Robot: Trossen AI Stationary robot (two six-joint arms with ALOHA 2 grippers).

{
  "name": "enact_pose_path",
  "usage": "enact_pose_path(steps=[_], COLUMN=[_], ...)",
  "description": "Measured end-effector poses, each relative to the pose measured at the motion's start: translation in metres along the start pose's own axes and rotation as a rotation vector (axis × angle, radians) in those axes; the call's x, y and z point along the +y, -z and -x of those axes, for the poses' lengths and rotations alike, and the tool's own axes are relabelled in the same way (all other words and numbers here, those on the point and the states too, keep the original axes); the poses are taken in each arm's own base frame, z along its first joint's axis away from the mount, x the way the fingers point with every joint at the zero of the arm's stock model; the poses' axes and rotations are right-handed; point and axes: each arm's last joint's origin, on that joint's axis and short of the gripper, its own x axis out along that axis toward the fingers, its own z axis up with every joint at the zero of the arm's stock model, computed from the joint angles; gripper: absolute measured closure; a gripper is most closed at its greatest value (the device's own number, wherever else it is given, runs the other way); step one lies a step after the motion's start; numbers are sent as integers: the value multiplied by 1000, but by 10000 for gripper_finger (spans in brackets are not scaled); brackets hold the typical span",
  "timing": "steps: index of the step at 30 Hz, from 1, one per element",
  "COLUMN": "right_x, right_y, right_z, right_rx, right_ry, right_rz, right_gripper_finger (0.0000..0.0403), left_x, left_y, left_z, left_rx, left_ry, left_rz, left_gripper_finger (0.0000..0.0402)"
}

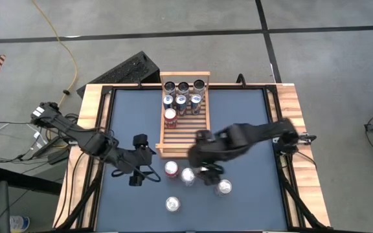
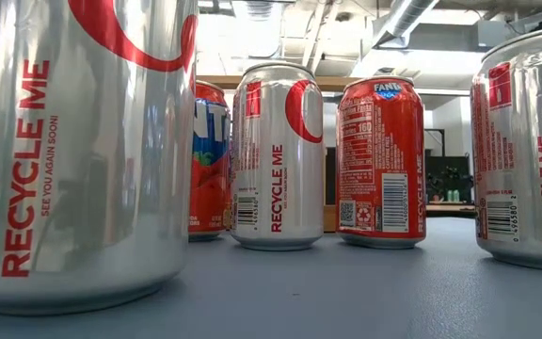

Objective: Place canned beverage on shelf
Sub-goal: Put the right orange soda can on the shelf aligned with the other orange soda can

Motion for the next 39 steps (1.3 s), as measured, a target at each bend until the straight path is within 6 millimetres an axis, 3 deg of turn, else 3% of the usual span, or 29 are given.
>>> enact_pose_path(steps=[6, 12, 19, 39], right_x=[23, 45, 64, 67], right_y=[33, 52, 60, 61], right_z=[67, 99, 104, 105], right_rx=[-62, -153, -184, -188], right_ry=[72, 117, 142, 132], right_rz=[-80, -131, -102, -126], right_gripper_finger=[28, 28, 28, 28], left_x=[4, 10, 11, 15], left_y=[-5, -7, -4, 7], left_z=[-11, -34, -78, -127], left_rx=[-96, -73, 12, 138], left_ry=[40, 20, 67, 112], left_rz=[-49, -84, -125, -107], left_gripper_finger=[68, 68, 68, 68])
